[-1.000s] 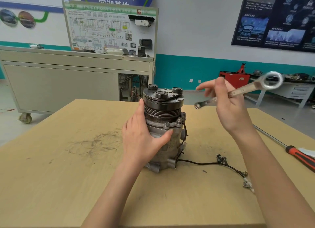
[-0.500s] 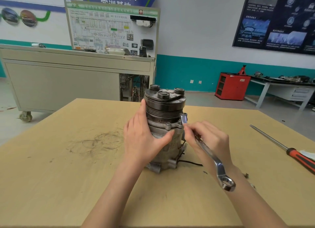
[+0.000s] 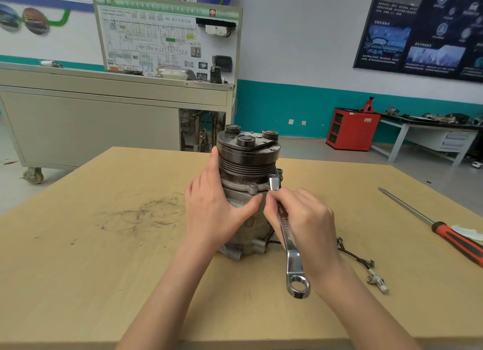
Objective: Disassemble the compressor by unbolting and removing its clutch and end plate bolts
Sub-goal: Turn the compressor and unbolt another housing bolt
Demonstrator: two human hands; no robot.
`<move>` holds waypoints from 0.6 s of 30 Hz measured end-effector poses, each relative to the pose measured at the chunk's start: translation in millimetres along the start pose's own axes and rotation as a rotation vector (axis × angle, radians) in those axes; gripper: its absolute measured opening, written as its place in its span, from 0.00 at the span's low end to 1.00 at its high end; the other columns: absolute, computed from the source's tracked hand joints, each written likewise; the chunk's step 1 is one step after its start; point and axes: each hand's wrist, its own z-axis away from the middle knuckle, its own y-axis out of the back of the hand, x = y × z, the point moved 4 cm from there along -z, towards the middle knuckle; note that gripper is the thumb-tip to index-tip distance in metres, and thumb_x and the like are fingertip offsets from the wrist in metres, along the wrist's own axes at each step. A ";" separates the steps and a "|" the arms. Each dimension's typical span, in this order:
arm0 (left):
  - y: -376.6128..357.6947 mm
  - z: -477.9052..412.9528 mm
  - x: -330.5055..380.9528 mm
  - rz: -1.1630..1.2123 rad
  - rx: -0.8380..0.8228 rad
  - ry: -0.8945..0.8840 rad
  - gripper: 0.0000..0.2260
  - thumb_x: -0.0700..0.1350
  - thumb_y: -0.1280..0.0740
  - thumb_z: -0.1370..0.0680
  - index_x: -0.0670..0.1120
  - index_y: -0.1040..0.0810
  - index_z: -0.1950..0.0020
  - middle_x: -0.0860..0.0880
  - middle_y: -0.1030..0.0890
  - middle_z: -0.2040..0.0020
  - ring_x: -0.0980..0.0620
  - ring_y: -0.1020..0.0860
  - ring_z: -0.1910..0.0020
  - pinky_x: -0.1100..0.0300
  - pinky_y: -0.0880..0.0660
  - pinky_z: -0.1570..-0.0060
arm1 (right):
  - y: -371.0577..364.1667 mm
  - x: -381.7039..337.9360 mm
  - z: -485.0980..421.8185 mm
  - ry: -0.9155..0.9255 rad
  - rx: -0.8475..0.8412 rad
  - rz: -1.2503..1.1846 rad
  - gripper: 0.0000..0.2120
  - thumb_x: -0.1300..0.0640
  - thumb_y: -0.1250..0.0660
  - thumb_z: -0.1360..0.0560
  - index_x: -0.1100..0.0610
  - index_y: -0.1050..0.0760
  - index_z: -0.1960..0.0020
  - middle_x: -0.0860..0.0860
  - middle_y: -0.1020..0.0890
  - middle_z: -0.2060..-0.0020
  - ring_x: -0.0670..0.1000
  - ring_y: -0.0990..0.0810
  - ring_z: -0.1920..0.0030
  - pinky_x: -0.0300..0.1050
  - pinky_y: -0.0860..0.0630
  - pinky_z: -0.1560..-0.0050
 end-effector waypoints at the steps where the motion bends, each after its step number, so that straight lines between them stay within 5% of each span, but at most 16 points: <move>1: 0.1 -0.2 0.0 -0.003 0.003 0.001 0.50 0.71 0.40 0.36 0.46 0.47 0.21 0.50 0.29 0.30 0.49 0.30 0.32 0.52 0.38 0.35 | -0.7 0.5 1.9 -0.010 -0.002 -0.019 0.12 0.58 0.39 0.26 0.61 0.22 0.65 0.49 0.24 0.74 0.47 0.30 0.72 0.38 0.32 0.73; 5: 0.6 0.2 0.6 -0.016 0.002 -0.004 0.50 0.71 0.41 0.36 0.44 0.46 0.21 0.48 0.29 0.29 0.48 0.30 0.32 0.50 0.37 0.35 | -2.8 27.2 15.5 -0.217 -0.014 -0.399 0.08 0.60 0.35 0.27 0.59 0.18 0.57 0.47 0.18 0.66 0.42 0.24 0.66 0.30 0.27 0.63; 8: 0.4 -0.5 0.1 -0.016 -0.009 -0.004 0.50 0.71 0.41 0.35 0.46 0.47 0.21 0.49 0.31 0.28 0.48 0.31 0.31 0.50 0.38 0.35 | -16.6 71.1 13.4 -0.572 -0.207 -1.015 0.13 0.68 0.36 0.26 0.55 0.17 0.57 0.50 0.18 0.69 0.44 0.20 0.65 0.35 0.24 0.58; 10: 0.3 -0.2 0.5 -0.015 -0.011 -0.004 0.50 0.71 0.41 0.35 0.46 0.48 0.21 0.49 0.31 0.28 0.49 0.32 0.31 0.50 0.38 0.34 | -30.4 97.0 1.5 -0.699 -0.403 -1.233 0.13 0.65 0.37 0.26 0.54 0.15 0.59 0.52 0.18 0.70 0.47 0.19 0.66 0.38 0.23 0.58; 13: -0.1 -0.5 0.7 -0.023 -0.012 0.001 0.50 0.71 0.41 0.36 0.46 0.47 0.21 0.49 0.31 0.28 0.49 0.32 0.31 0.50 0.38 0.34 | -55.5 113.3 -13.4 -0.802 -0.620 -1.460 0.05 0.55 0.24 0.34 0.56 0.15 0.60 0.53 0.17 0.67 0.48 0.18 0.64 0.41 0.22 0.58; 18: 1.0 0.1 1.5 -0.028 -0.022 0.002 0.50 0.71 0.41 0.36 0.46 0.48 0.21 0.49 0.31 0.27 0.49 0.32 0.30 0.50 0.38 0.33 | -72.7 119.2 -13.3 -0.804 -0.582 -1.668 0.12 0.52 0.19 0.40 0.58 0.15 0.62 0.52 0.17 0.66 0.47 0.18 0.64 0.39 0.21 0.60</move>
